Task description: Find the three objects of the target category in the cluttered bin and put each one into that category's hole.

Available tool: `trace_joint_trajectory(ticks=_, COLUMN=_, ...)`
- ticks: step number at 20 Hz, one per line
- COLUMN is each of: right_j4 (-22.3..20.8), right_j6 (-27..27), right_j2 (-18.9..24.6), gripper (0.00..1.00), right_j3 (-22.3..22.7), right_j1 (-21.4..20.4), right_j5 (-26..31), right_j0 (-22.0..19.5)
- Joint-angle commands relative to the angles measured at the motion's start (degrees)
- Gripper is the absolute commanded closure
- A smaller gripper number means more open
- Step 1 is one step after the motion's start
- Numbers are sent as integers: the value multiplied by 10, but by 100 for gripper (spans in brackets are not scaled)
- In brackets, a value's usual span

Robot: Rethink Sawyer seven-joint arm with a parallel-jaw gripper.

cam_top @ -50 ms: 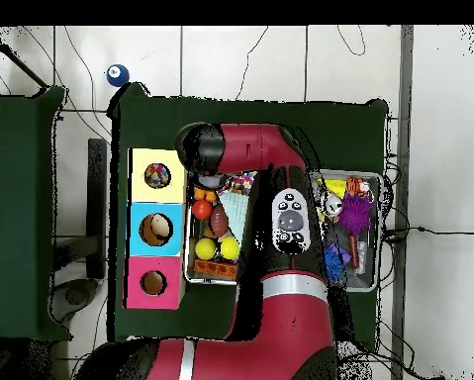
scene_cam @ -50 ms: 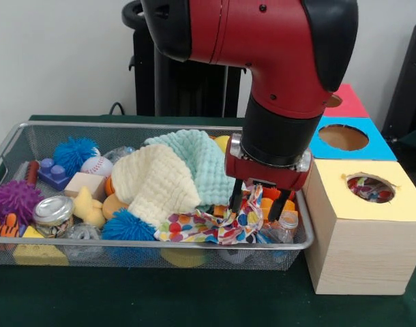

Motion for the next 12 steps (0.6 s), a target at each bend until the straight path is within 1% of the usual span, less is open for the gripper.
trace_joint_trajectory(ticks=1, right_j4=-48, right_j6=-36, right_j2=5, gripper=0, right_j3=69, right_j1=11, right_j5=-4, right_j0=-1)
trace_joint_trajectory(ticks=5, right_j4=-63, right_j6=-31, right_j2=7, gripper=0, right_j3=68, right_j1=24, right_j5=-15, right_j0=2)
trace_joint_trajectory(ticks=7, right_j4=-67, right_j6=-27, right_j2=8, gripper=0, right_j3=72, right_j1=24, right_j5=-16, right_j0=4)
trace_joint_trajectory(ticks=9, right_j4=-74, right_j6=-24, right_j2=8, gripper=0, right_j3=84, right_j1=23, right_j5=-32, right_j0=2)
trace_joint_trajectory(ticks=12, right_j4=-81, right_j6=-21, right_j2=10, gripper=0, right_j3=86, right_j1=26, right_j5=-41, right_j0=1)
